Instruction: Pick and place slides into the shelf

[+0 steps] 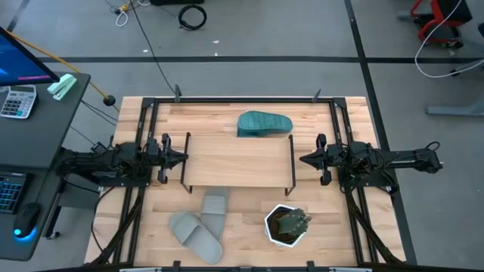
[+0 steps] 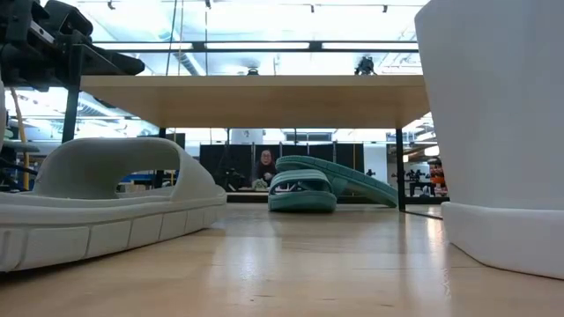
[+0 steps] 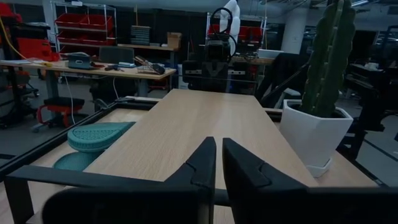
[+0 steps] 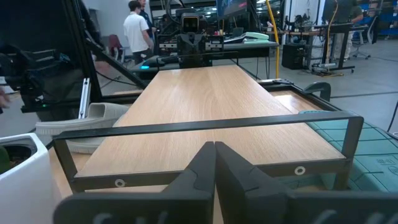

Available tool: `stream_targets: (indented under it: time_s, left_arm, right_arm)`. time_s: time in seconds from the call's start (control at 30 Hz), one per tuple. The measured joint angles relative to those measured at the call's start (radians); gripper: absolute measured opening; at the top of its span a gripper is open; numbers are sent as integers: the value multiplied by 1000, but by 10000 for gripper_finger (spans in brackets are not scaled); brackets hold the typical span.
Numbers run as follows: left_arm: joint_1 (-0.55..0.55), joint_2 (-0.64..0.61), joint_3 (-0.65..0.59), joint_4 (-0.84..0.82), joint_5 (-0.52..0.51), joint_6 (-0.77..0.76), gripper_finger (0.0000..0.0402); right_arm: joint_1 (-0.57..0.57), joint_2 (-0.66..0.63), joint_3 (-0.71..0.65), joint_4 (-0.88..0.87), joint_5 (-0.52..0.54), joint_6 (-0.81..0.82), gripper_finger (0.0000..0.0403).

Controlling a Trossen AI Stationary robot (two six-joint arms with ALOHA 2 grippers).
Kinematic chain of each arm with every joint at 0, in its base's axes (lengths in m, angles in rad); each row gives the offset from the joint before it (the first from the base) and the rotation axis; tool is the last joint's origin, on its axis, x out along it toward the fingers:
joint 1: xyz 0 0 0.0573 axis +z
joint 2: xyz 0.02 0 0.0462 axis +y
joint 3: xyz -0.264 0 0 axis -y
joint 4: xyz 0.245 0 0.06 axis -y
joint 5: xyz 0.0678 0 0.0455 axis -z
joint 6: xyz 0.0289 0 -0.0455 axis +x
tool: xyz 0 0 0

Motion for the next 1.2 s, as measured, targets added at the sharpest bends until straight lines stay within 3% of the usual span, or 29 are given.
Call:
stream_targets:
  time_s: [1.2]
  left_arm:
    - [0,0,0,0,0,0,30]
  right_arm:
    - [0,0,0,0,0,0,14]
